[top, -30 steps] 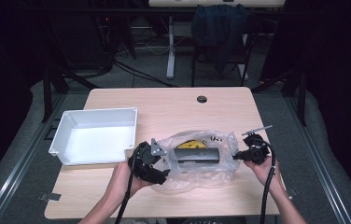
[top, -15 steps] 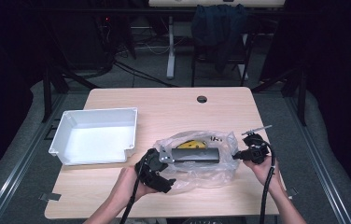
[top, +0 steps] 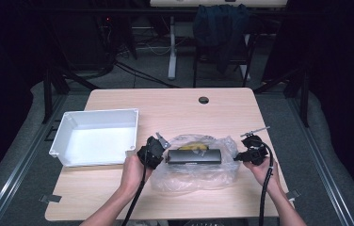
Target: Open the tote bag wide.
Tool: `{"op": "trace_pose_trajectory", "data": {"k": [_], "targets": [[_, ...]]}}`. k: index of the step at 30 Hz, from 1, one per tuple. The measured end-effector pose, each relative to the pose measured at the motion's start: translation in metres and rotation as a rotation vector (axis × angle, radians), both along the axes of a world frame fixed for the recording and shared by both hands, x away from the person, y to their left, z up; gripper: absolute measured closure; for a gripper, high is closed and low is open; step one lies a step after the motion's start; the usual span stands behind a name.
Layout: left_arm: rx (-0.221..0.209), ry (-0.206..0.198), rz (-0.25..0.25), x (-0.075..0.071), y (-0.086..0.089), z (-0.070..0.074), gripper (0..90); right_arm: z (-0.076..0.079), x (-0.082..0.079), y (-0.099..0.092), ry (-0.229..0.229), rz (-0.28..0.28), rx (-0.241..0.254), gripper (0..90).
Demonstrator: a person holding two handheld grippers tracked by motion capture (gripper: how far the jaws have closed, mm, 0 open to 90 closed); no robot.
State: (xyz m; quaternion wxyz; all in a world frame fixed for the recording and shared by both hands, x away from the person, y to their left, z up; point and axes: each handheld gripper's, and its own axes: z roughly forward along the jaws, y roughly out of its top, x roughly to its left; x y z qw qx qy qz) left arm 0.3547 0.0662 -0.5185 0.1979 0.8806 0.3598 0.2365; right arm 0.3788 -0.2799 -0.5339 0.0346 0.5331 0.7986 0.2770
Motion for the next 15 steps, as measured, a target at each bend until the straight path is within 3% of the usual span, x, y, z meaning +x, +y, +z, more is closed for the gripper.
{"op": "trace_pose_trajectory", "data": {"k": [4,6,7,10,13,15], "targets": [[0.028,0.058,0.006,0.006,0.000,-0.016,88.2,-0.002,0.001,0.002,0.009,0.006,-0.046,88.1],[0.041,0.079,0.000,0.007,-0.001,-0.021,88.2,-0.002,0.001,0.003,0.008,0.004,-0.095,88.2],[0.043,0.086,-0.002,0.007,-0.001,-0.023,88.2,-0.003,0.001,0.003,0.014,-0.002,-0.082,88.2],[0.068,0.109,-0.014,0.008,-0.001,-0.027,88.3,-0.003,0.001,0.000,0.024,-0.008,-0.150,88.3],[0.107,0.115,-0.028,0.008,-0.003,-0.033,88.4,-0.002,0.000,-0.003,0.047,-0.011,-0.154,88.2],[0.105,0.120,-0.030,0.008,-0.003,-0.034,87.9,-0.003,0.000,-0.004,0.055,0.002,-0.155,87.4]]}}
